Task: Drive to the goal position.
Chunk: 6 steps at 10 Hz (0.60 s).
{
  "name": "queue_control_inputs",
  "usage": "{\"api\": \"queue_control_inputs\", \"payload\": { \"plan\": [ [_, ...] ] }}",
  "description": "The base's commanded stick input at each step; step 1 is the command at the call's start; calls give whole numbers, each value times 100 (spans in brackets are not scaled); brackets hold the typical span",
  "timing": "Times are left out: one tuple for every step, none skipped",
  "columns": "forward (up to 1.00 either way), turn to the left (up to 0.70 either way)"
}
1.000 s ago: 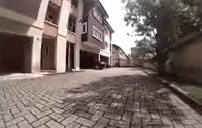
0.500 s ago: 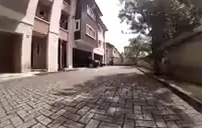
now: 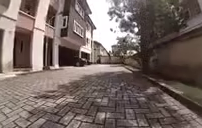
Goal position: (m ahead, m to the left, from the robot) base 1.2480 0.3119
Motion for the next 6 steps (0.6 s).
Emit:
{"api": "queue_control_inputs", "payload": {
  "plan": [
    [50,0],
    [50,0],
    [50,0],
    [50,0],
    [50,0],
    [50,0]
  ]
}}
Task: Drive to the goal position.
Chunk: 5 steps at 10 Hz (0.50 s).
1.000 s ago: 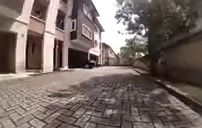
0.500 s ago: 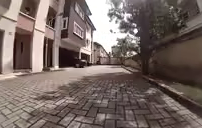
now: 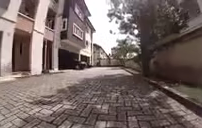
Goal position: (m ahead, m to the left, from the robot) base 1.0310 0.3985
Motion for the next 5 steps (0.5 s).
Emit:
{"api": "queue_control_inputs", "payload": {
  "plan": [
    [50,0],
    [50,0],
    [50,0],
    [50,0],
    [50,0]
  ]
}}
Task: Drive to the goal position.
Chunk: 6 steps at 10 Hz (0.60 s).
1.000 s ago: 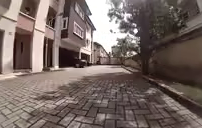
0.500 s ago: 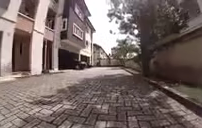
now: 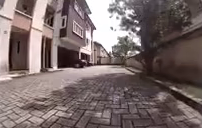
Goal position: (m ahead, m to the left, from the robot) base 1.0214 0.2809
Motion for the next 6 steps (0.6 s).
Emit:
{"api": "queue_control_inputs", "payload": {
  "plan": [
    [50,0],
    [50,0],
    [50,-1],
    [50,-9],
    [50,-17],
    [50,-24]
  ]
}}
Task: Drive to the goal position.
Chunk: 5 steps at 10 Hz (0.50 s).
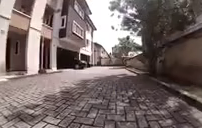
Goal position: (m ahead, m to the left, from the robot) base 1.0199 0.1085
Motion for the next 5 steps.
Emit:
{"api": "queue_control_inputs", "payload": {
  "plan": [
    [50,-32],
    [50,-40],
    [50,-47],
    [50,-39],
    [50,-21]
  ]
}}
